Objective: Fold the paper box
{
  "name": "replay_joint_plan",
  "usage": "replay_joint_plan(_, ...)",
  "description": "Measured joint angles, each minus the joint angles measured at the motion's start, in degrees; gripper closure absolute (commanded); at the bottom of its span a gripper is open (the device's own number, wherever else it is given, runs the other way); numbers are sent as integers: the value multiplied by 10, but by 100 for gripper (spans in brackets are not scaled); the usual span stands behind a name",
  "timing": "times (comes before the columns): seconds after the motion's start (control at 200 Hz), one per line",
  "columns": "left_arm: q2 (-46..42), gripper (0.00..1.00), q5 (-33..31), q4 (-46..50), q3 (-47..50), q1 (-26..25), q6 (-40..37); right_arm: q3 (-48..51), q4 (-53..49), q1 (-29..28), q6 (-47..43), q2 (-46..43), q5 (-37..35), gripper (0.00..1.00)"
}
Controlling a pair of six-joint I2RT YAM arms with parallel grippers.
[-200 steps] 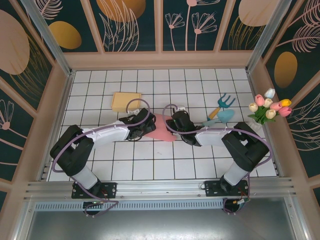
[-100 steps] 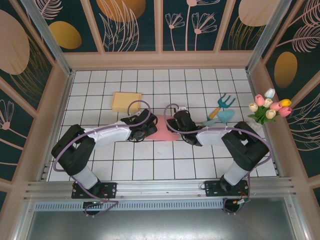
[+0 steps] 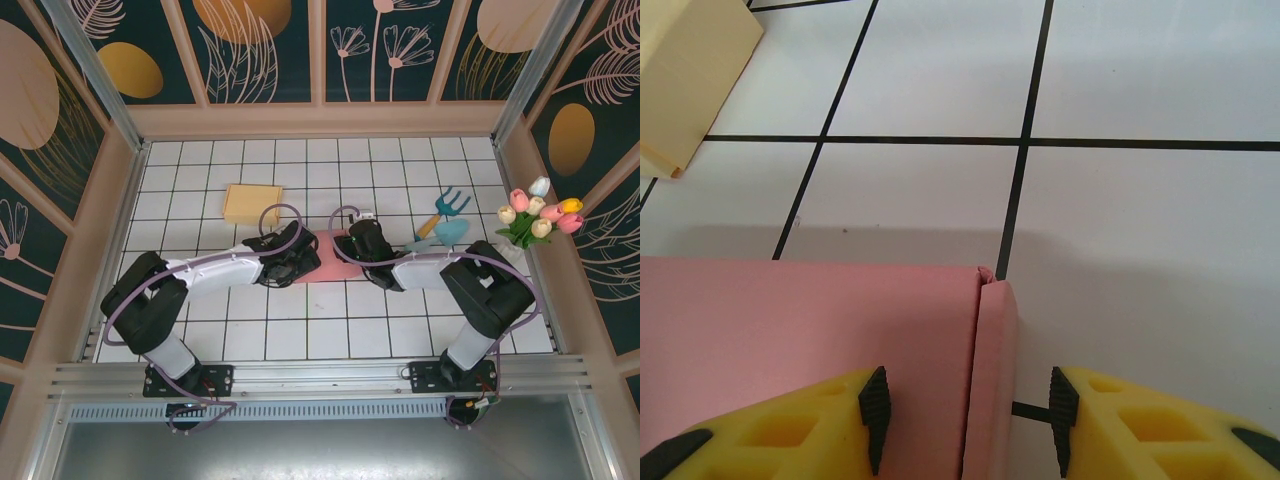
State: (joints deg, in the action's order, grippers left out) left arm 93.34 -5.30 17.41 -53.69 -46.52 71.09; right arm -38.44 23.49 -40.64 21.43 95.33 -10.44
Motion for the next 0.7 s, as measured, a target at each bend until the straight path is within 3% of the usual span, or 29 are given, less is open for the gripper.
replay_joint_plan(0.395, -19, 31, 10, 4, 0, -3, 36, 7, 13, 1, 5, 0, 0, 50)
replay_joint_plan(0.54, -25, 25, -30, 12, 2, -6, 36, 9, 16, 1, 6, 0, 2, 49)
replay_joint_plan(0.701, -26, 18, -26, 0, 31, -6, 35, 17, 30, 4, 11, 0, 12, 49)
